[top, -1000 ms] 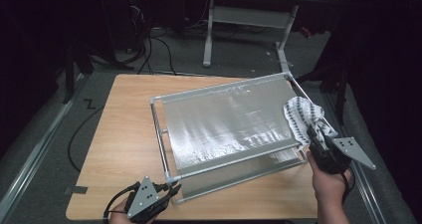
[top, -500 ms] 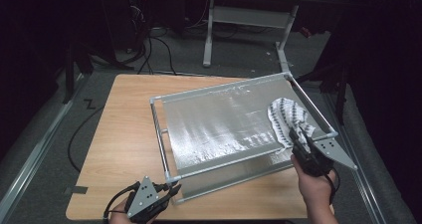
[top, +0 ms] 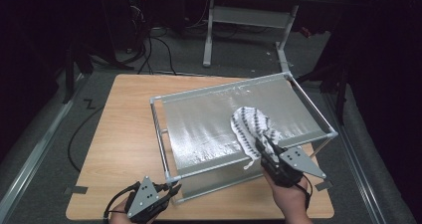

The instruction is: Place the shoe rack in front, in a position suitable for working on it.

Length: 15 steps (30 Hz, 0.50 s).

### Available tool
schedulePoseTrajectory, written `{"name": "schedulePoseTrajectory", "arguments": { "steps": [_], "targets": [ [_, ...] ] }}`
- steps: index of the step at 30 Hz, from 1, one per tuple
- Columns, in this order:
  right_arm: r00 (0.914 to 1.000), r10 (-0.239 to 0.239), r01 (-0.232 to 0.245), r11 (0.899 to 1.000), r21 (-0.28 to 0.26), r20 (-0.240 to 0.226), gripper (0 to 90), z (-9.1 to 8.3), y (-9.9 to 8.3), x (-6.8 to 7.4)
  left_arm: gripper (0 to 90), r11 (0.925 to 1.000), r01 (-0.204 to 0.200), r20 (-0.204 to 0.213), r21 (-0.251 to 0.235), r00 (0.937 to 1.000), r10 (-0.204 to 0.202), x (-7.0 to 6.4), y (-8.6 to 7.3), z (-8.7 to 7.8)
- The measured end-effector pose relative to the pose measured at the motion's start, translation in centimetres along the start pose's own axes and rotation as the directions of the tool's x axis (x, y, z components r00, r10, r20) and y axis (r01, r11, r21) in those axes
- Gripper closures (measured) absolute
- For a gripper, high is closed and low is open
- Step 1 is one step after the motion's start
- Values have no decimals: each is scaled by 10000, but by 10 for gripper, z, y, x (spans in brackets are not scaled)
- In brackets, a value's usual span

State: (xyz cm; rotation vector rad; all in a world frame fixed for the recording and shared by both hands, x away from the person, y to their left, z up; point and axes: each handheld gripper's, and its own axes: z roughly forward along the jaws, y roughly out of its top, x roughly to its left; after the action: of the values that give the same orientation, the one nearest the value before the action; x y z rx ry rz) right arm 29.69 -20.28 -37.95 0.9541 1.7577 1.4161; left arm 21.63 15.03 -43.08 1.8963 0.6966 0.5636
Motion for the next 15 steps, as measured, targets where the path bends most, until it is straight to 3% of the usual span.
{"name": "schedulePoseTrajectory", "arguments": {
  "steps": [6, 15],
  "targets": [
    [9976, -260, 258, 9997, -49, -634, 726, 5, 2, 30, 792, 10000, 14, -31, 8, 10000, -14, 0, 0, 0],
    [9853, -617, 620, 9981, -31, -1591, 733, 13, 7, 71, 792, 10000, 4, -63, 0, 10000, -4, -1, 0, 0]
  ]
}}
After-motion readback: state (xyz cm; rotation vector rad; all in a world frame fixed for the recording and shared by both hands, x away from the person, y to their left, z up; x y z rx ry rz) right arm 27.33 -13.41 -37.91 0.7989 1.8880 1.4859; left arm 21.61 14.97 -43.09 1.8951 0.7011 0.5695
